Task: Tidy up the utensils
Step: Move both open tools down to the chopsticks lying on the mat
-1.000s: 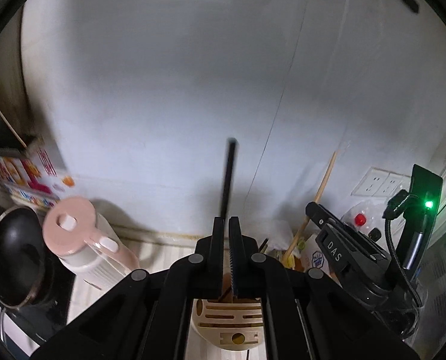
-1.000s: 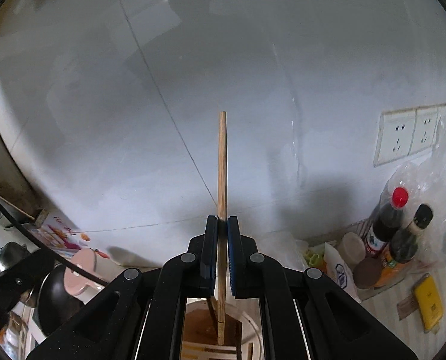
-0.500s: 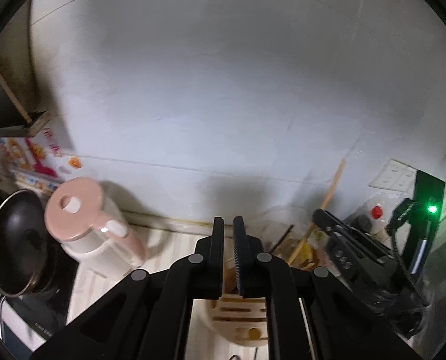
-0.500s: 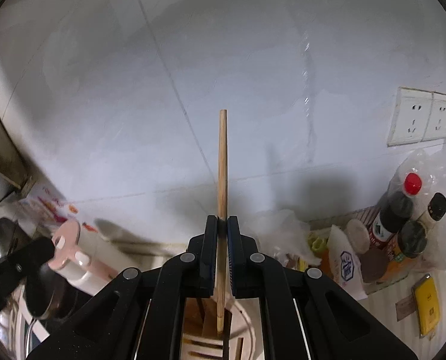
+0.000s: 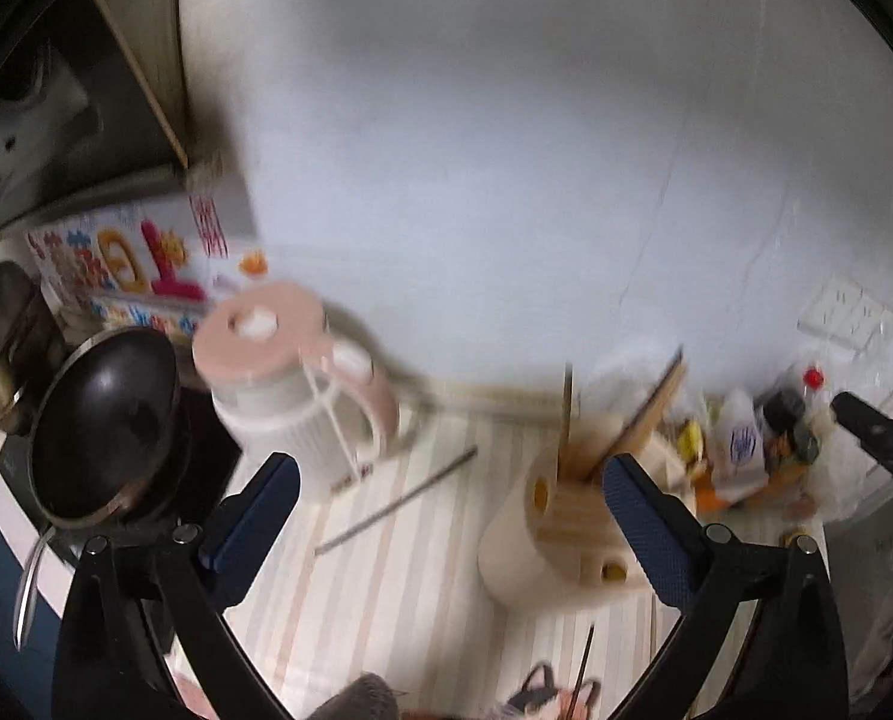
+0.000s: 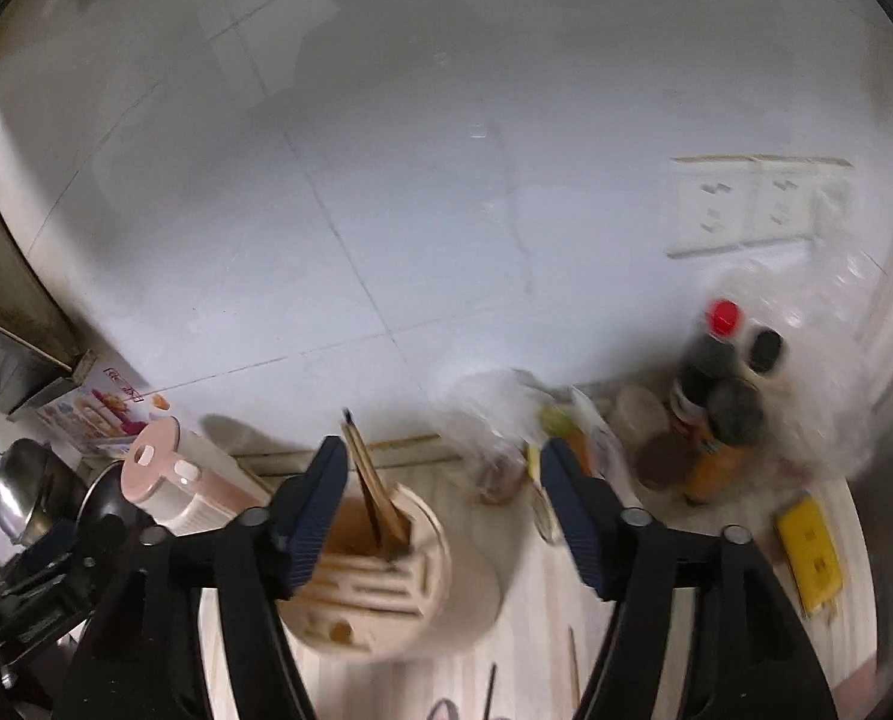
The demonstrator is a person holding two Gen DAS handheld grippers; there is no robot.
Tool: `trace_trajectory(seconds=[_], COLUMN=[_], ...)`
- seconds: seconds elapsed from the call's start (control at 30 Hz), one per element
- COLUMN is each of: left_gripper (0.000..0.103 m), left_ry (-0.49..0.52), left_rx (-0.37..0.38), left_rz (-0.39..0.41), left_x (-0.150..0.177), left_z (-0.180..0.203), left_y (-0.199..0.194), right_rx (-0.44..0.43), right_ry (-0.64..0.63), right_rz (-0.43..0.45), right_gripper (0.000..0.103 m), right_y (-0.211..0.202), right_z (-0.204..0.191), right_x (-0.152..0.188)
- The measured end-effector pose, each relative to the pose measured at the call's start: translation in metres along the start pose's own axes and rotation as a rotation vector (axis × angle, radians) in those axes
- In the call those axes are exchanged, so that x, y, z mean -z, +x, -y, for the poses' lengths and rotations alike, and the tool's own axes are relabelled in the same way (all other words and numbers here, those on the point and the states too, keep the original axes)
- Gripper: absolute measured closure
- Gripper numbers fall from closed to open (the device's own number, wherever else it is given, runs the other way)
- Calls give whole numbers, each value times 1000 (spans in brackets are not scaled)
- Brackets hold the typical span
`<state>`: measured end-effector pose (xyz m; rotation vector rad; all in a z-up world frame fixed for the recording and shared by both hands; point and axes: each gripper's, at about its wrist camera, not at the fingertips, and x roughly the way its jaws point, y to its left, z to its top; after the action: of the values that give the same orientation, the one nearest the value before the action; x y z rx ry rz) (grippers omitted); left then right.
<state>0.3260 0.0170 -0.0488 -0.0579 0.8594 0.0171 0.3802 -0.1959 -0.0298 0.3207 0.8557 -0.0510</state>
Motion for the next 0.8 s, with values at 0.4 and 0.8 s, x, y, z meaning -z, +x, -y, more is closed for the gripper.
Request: trace_trajectory(seconds=[0.4, 0.8], left_gripper=[2, 76], left_ry=[143, 259], left_rx=[26, 66], left_rz=[-325, -634], left_x=[144, 242], left_z=[74, 147], left_y=[87, 176], right_rx=[121, 152], right_ry=[95, 97], right_rz=[-336, -595], right_gripper=[88, 87], right_y=[40, 106], right_z=[94, 142], right_x=[141, 224])
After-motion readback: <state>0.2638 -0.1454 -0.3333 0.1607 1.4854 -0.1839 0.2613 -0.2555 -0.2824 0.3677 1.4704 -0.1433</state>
